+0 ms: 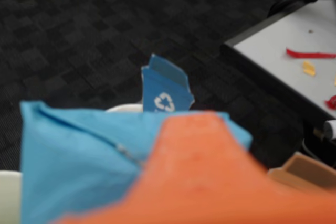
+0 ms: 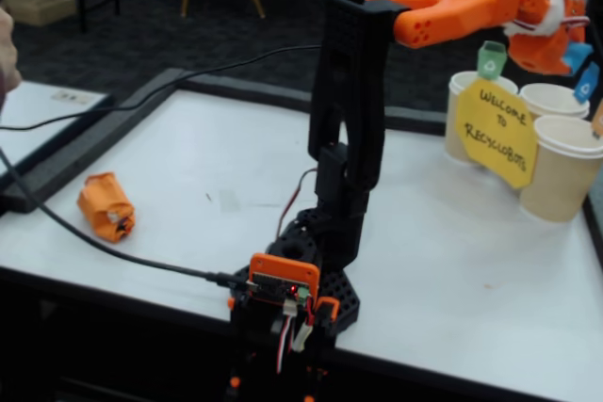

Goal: Sort rubbish by color.

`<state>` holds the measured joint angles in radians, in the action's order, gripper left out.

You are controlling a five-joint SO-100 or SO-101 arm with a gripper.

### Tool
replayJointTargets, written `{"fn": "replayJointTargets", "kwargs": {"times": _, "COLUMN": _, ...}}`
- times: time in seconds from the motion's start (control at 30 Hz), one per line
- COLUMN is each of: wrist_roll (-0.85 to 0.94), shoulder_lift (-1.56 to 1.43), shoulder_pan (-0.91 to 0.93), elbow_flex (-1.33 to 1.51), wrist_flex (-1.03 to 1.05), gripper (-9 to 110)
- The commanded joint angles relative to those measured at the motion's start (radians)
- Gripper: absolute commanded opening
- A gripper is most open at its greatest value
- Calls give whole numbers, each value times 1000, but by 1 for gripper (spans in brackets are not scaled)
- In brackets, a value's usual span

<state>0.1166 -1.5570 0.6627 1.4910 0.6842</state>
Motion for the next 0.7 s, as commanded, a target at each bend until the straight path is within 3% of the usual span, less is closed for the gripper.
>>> {"fn": "replayJointTargets", "kwargs": {"times": 0.0, "wrist_roll": 18, "shoulder_lift": -15, "shoulder_pan": 8, "elbow_flex": -164, "wrist_flex": -58, "gripper": 0}}
{"fn": "replayJointTargets", "kwargs": {"times": 0.33, "wrist_roll": 18, "shoulder_lift": -9, "shoulder_pan": -57, "elbow_flex": -112, "wrist_flex": -86, "gripper": 4}}
{"fn": "replayJointTargets", "kwargs": {"times": 0.67, "wrist_roll": 18, "shoulder_lift": -6, "shoulder_pan": -58, "elbow_flex": 38, "wrist_flex": -288, "gripper": 13}}
